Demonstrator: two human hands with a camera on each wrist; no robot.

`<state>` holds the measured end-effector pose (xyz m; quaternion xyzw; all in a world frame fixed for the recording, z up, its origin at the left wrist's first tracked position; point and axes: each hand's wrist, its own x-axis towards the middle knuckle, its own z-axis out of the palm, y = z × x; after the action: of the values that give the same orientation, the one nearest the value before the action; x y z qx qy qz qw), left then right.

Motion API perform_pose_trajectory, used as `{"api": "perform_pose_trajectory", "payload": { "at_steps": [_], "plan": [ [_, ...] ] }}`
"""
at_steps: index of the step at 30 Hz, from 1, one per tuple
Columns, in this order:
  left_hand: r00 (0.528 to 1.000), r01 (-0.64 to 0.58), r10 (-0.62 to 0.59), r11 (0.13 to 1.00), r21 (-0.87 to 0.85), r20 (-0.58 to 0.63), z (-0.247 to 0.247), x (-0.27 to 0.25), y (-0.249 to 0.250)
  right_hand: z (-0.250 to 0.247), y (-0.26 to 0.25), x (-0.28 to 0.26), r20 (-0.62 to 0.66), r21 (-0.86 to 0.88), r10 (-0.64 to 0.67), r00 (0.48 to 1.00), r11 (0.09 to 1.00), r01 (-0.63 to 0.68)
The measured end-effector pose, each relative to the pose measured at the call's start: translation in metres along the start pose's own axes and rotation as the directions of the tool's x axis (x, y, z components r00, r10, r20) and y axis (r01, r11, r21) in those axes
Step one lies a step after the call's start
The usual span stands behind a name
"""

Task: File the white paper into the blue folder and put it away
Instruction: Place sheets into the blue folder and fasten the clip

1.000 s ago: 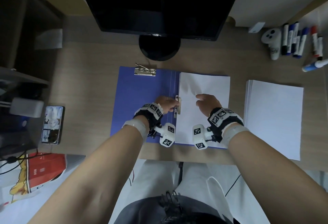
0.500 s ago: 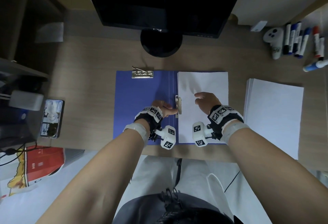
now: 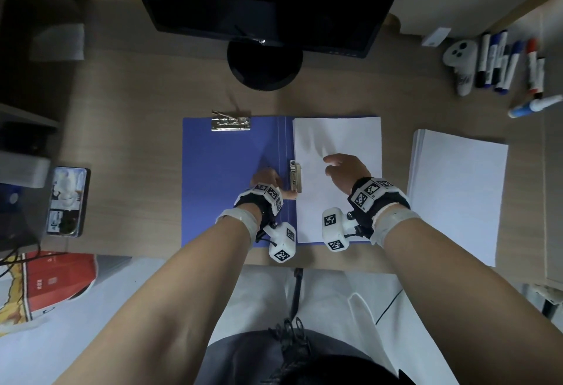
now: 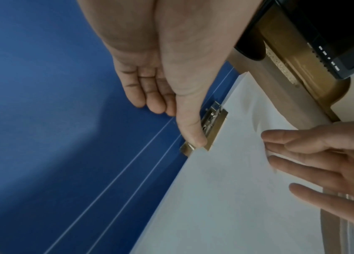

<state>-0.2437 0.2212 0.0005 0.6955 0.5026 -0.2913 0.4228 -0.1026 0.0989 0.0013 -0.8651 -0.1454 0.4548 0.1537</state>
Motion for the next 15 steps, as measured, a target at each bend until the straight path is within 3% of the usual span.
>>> {"api": "perform_pose_trajectory", "payload": {
  "at_steps": [8, 15],
  "plan": [
    [0.998, -0.003, 0.005, 1.0, 0.019, -0.066, 0.0106, 0.0001, -0.0015, 0.0057, 0.0019, -0.0027, -0.024, -0.052, -0.018, 1.0, 0.999, 0.017],
    [1.0, -0.006, 0.005, 0.995, 0.097, 0.013, 0.0042, 0.0013, 0.0002, 0.003, 0.0039, -0.001, -0.004, -0.077, -0.044, 0.999, 0.996, 0.043]
  ]
}}
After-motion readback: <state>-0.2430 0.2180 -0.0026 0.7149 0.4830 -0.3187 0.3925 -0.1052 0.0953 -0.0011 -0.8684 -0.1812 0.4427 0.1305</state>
